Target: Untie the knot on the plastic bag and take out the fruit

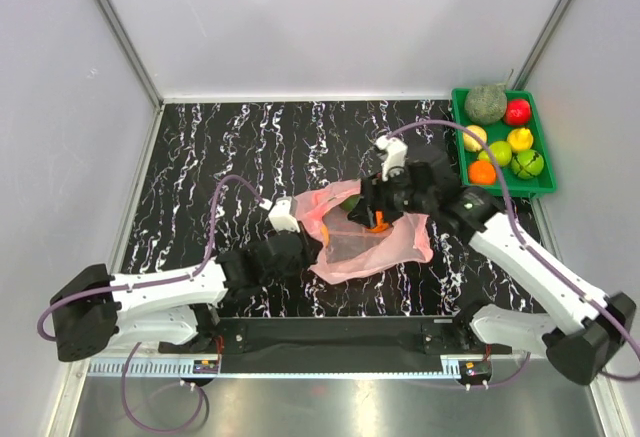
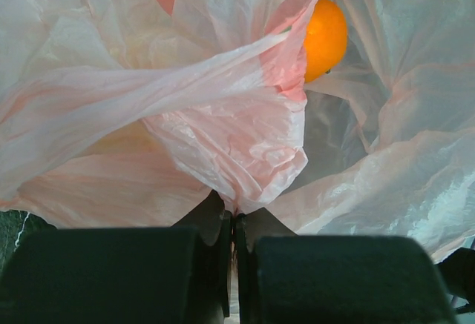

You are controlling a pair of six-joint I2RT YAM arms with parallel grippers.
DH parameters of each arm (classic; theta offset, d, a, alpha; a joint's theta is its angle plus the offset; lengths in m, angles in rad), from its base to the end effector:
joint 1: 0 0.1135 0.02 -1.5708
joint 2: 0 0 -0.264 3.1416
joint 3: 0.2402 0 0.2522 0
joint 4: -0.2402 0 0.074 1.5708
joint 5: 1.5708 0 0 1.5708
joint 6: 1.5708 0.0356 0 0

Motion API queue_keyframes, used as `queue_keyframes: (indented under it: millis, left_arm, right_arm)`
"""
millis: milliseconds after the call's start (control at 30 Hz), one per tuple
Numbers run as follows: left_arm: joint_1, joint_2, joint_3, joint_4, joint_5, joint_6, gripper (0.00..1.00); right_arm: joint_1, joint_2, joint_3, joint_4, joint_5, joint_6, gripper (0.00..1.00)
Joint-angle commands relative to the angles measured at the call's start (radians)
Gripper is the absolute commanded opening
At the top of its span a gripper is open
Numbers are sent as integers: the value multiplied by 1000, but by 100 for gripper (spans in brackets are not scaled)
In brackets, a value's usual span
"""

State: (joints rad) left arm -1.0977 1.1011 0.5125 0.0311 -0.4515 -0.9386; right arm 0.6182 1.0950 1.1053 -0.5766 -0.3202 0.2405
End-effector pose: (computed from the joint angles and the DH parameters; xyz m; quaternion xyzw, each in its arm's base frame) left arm 0.1175 -0.1955 0.2067 -0.0405 0.8581 -0.2998 0.4148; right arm 0.1845 0.1450 0.3529 -0.2378 0.8355 0.3249 0.3739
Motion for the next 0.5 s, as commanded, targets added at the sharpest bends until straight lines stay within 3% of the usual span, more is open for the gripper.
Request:
queue_keyframes:
  millis: [0,67,100,167,367,467]
  left_arm:
    - [1,16,24,66,-6,4,0]
    - [1,14,20,73,-3,0,0]
    - [-1,13,18,76,2,-2,0]
    - [-2,14,14,82,5,-6,0]
    - [-8,34,12,105,8,-14,0]
    - [-8,48,14,122,13,-14,0]
  right_arm:
    - [96,68,-10,43,143,-26,69]
    - [106,104,-28,93,185,-20,62]
    - [113,121,-33,106,251,-23,51]
    - [121,182,-35,104,338,-30,43]
    - [144,299,-108,141,323,-40,42]
    - [150,333,-151,152,426,-24,41]
